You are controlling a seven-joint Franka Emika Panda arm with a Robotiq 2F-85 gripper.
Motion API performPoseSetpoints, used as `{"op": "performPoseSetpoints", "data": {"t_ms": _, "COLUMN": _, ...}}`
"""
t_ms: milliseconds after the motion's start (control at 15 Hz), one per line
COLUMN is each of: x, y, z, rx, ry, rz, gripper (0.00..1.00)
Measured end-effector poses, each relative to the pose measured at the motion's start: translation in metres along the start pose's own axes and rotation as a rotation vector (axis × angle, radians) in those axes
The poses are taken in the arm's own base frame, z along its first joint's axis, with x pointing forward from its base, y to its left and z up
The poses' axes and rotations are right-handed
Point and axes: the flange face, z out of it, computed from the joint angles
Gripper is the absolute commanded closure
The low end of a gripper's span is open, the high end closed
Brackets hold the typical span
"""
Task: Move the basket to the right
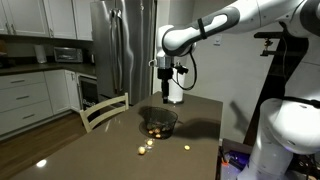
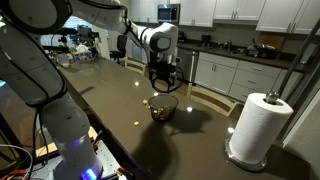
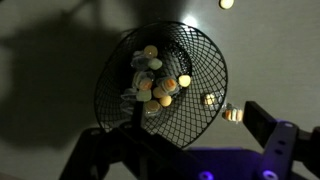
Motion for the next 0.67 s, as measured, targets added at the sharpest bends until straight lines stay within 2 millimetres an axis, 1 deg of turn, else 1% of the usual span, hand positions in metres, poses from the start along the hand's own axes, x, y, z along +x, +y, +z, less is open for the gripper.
{"op": "performPoseSetpoints", "data": {"t_ms": 200, "x": 0.012, "y": -0.001, "z": 0.014, "rx": 0.045, "ry": -0.007, "rz": -0.03, "gripper": 0.0}}
{"op": "performPoseSetpoints", "data": {"t_ms": 400, "x": 0.022, "y": -0.006, "z": 0.036, "rx": 0.118, "ry": -0.01, "rz": -0.06, "gripper": 0.0}}
{"op": "performPoseSetpoints", "data": {"t_ms": 667, "x": 0.039, "y": -0.022, "z": 0.068, "rx": 0.191, "ry": -0.04, "rz": -0.093, "gripper": 0.0}}
